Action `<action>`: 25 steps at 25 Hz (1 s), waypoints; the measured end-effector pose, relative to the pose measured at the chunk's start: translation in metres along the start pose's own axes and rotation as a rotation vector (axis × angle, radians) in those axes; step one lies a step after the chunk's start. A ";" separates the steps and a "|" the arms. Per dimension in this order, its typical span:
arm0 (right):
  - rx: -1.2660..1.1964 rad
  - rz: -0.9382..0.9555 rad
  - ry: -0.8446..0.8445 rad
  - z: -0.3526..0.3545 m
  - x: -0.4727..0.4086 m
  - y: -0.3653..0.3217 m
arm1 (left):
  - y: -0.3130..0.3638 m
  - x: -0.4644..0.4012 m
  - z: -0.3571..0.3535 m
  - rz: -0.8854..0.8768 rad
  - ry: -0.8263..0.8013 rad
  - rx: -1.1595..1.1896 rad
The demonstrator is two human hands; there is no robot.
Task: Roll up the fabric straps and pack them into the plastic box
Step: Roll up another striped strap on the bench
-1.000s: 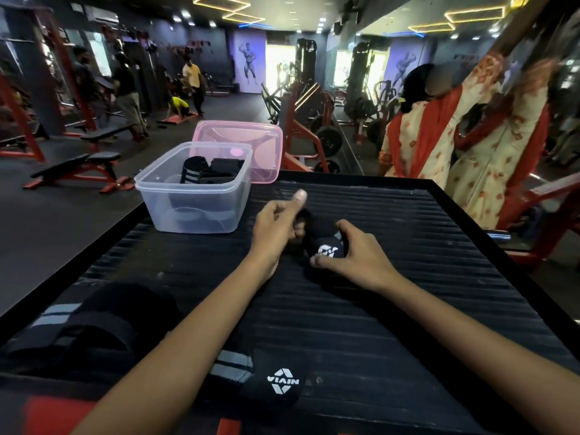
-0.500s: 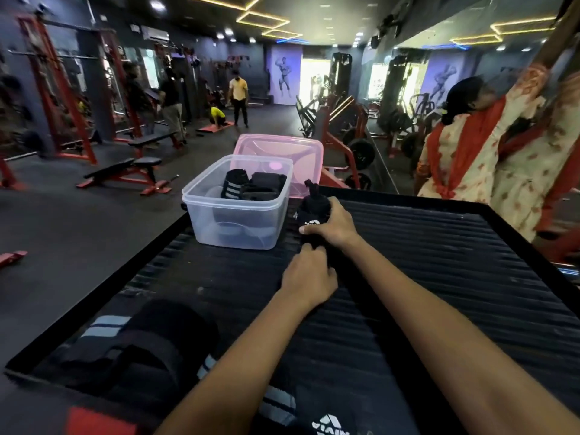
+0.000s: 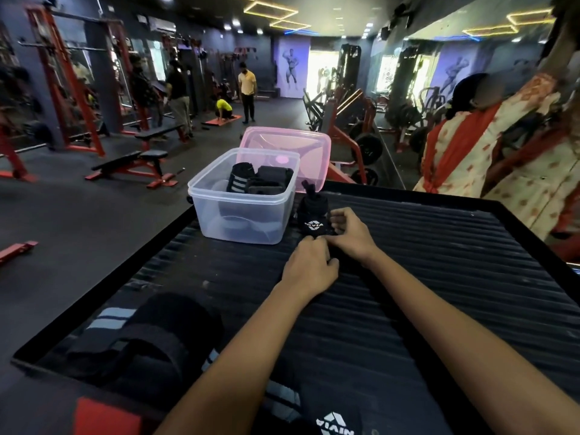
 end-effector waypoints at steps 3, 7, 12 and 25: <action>0.039 0.020 0.001 0.010 0.020 0.007 | -0.002 -0.003 0.001 -0.018 0.030 0.051; 0.106 0.020 -0.007 0.024 0.053 0.006 | 0.000 -0.002 0.007 0.002 -0.045 0.040; 0.272 0.168 -0.102 0.039 0.123 -0.034 | 0.022 0.010 0.046 -0.018 -0.047 0.380; 0.260 0.425 -0.453 -0.102 0.195 -0.181 | 0.006 0.072 0.125 -0.086 -0.122 0.444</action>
Point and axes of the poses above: each hand's wrist, its own x-axis away from the middle knuckle, its own z-axis out of the back of the hand, y = z × x, the point moved 7 cm from there along -x, towards the middle knuckle, and after that the axes turned 15 degrees about x, right-handed, at the moved point
